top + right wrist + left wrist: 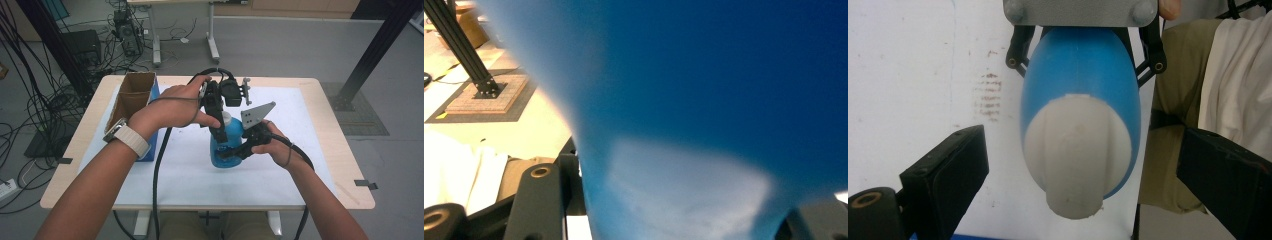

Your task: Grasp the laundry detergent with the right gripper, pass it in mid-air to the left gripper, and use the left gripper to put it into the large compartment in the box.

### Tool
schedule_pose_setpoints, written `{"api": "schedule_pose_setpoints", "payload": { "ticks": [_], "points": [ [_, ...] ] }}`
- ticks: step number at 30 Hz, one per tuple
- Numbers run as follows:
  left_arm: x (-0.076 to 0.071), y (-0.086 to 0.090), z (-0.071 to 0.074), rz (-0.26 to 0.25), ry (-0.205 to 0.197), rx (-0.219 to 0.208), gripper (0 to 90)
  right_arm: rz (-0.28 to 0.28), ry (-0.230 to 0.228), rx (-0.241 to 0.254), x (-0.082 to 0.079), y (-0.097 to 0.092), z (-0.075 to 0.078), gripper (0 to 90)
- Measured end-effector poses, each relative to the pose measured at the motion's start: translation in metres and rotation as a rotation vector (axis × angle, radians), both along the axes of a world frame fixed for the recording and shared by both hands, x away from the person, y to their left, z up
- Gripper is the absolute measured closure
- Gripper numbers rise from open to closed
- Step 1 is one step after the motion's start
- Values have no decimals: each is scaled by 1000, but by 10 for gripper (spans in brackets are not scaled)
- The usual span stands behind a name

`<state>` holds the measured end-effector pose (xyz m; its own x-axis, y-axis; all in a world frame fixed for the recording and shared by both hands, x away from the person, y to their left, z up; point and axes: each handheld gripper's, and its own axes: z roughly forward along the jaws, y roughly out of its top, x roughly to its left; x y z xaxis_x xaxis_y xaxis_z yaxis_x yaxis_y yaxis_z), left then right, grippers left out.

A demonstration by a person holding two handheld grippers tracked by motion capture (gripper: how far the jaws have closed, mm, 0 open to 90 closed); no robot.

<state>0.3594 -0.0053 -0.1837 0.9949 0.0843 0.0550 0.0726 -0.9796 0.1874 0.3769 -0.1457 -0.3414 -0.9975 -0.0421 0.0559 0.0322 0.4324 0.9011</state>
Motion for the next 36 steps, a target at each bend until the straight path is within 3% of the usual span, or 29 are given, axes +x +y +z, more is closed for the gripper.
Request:
{"api": "schedule_pose_setpoints", "payload": {
  "ticks": [36],
  "points": [
    [-1, -1, 0, -1, -1, 4, 71, -6, 5, -4, 1, 0, 0, 424]
  ]
}}
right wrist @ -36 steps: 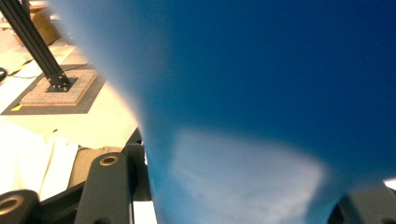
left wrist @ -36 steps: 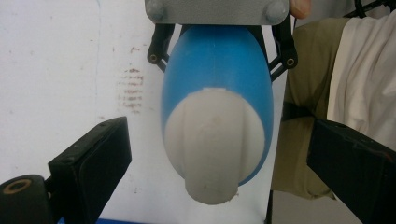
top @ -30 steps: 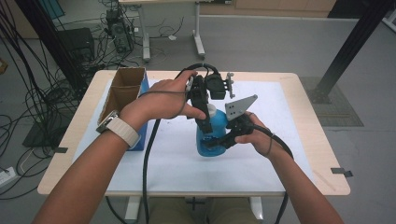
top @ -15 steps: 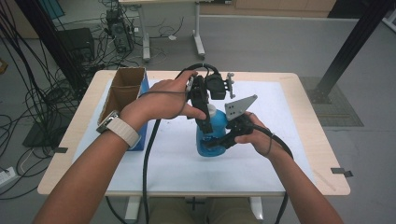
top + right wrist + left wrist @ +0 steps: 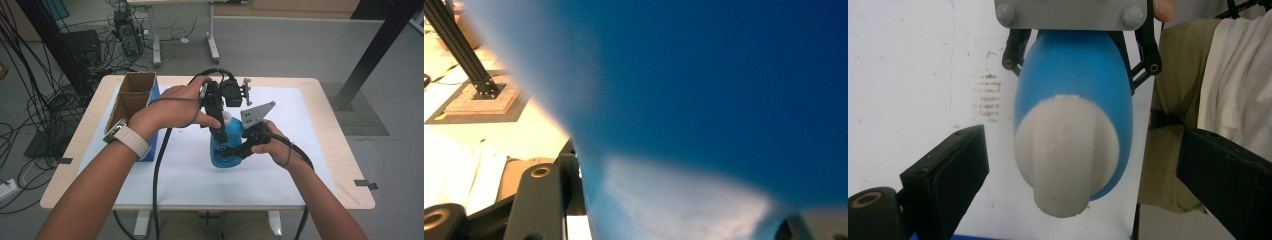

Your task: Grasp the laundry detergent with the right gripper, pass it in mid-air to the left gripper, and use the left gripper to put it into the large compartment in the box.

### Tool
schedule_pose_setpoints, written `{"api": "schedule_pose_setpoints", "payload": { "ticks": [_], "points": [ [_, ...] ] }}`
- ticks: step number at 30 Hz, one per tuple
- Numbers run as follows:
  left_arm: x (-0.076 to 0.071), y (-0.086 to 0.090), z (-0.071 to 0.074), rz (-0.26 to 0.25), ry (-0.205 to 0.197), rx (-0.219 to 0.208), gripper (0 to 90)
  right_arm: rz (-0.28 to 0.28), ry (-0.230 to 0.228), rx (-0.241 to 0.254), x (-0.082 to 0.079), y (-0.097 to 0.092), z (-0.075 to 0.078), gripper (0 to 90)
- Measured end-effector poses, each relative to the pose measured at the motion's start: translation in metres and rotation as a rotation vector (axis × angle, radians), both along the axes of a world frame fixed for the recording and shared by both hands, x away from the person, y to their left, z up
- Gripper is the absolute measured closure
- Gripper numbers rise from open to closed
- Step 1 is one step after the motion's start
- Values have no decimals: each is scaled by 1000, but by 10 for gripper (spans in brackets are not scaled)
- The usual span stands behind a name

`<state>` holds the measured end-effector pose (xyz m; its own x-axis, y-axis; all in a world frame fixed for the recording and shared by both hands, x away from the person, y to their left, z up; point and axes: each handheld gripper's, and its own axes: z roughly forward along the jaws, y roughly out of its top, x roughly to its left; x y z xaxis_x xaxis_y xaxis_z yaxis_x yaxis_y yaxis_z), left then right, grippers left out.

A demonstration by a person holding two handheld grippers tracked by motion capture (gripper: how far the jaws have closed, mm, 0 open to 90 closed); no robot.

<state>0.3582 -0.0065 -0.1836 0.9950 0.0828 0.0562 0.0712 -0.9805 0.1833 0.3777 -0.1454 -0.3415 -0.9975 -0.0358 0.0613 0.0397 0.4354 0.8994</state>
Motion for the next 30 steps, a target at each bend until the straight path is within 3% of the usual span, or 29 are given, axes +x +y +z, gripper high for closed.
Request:
{"api": "schedule_pose_setpoints", "payload": {
  "ticks": [30],
  "points": [
    [1, -3, -2, -6, -2, 2, 74, 4, 1, -5, -1, 2, 4, 425]
  ]
}}
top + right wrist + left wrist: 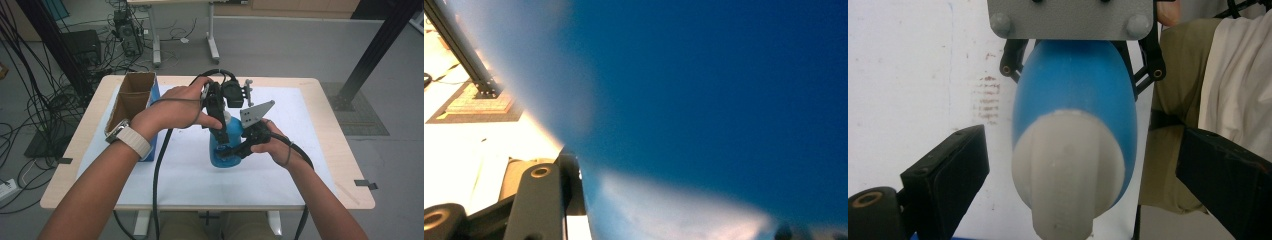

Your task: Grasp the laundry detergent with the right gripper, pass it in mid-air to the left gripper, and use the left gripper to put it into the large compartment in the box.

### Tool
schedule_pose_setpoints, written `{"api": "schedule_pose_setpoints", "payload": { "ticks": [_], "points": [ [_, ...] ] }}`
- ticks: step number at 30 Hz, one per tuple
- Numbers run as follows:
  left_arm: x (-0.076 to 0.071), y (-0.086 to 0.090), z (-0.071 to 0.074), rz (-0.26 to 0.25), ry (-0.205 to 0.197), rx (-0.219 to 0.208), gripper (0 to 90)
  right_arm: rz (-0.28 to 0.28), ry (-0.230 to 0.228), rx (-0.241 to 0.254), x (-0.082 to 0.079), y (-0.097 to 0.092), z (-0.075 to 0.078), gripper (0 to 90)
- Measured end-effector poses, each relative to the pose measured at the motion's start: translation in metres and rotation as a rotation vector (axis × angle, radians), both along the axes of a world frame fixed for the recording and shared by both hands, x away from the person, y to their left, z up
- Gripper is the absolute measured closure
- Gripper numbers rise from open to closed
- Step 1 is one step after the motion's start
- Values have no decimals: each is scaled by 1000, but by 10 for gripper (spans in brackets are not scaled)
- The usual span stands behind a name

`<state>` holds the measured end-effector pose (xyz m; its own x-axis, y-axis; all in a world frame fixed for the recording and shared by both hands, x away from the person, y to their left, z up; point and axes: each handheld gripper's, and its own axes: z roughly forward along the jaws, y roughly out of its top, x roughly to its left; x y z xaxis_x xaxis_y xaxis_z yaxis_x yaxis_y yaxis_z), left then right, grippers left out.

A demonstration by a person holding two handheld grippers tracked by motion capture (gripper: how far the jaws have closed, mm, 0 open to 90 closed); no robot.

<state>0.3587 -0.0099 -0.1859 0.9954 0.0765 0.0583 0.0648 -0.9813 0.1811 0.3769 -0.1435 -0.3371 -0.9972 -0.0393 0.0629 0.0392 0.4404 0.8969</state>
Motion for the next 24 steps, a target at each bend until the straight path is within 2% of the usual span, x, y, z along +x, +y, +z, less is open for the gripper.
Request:
{"api": "schedule_pose_setpoints", "payload": {
  "ticks": [12, 24],
  "points": [
    [2, -4, -3, -8, 5, 9, 98, 3, -4, 4, -2, -1, 12, 425],
    [2, -5, -4, -10, 4, 16, 146, 9, -4, -5, -2, 1, 15, 426]
  ]
}}
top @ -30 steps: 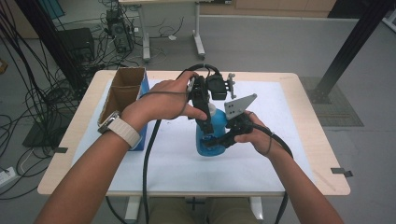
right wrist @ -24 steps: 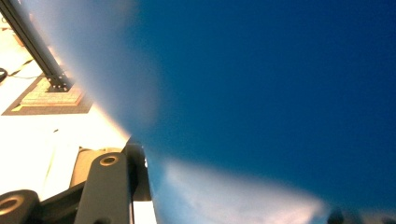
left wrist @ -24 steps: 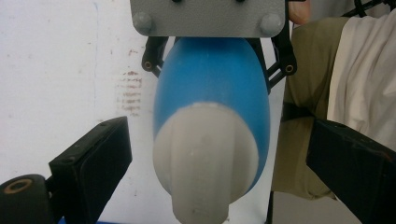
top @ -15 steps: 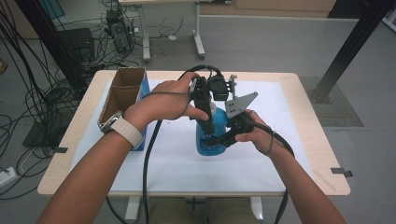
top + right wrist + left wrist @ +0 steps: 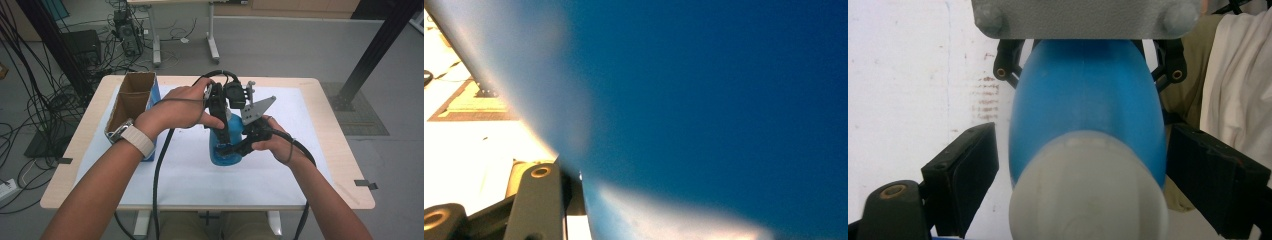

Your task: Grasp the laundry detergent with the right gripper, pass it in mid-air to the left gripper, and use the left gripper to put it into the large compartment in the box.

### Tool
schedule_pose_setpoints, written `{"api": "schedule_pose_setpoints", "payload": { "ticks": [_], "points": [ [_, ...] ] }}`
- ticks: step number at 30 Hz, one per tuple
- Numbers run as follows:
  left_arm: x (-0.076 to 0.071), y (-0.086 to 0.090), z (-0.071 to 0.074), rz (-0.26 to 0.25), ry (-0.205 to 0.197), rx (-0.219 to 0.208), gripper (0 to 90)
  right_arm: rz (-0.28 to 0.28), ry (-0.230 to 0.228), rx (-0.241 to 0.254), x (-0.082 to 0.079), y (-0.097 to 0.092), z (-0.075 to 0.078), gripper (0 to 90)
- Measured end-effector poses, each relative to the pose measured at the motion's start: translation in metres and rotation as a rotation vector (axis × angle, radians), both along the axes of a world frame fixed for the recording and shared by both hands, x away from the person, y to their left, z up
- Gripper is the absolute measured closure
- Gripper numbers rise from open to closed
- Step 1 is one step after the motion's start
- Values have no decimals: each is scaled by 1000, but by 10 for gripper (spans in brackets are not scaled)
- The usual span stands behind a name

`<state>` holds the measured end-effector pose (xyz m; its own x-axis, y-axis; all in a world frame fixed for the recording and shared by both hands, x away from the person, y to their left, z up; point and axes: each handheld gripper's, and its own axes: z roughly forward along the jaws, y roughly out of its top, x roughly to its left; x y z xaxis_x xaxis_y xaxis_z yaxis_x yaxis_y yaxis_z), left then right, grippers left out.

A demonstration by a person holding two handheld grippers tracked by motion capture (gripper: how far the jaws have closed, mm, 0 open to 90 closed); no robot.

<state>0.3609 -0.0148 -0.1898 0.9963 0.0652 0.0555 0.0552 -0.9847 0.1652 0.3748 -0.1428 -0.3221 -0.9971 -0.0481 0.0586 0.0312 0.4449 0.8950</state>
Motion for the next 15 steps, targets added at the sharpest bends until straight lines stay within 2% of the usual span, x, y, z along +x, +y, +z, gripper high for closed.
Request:
{"api": "schedule_pose_setpoints", "payload": {
  "ticks": [15],
  "points": [
    [-2, -2, -2, -21, -3, 21, 208, 15, 0, 1, -2, 2, 5, 426]
  ]
}}
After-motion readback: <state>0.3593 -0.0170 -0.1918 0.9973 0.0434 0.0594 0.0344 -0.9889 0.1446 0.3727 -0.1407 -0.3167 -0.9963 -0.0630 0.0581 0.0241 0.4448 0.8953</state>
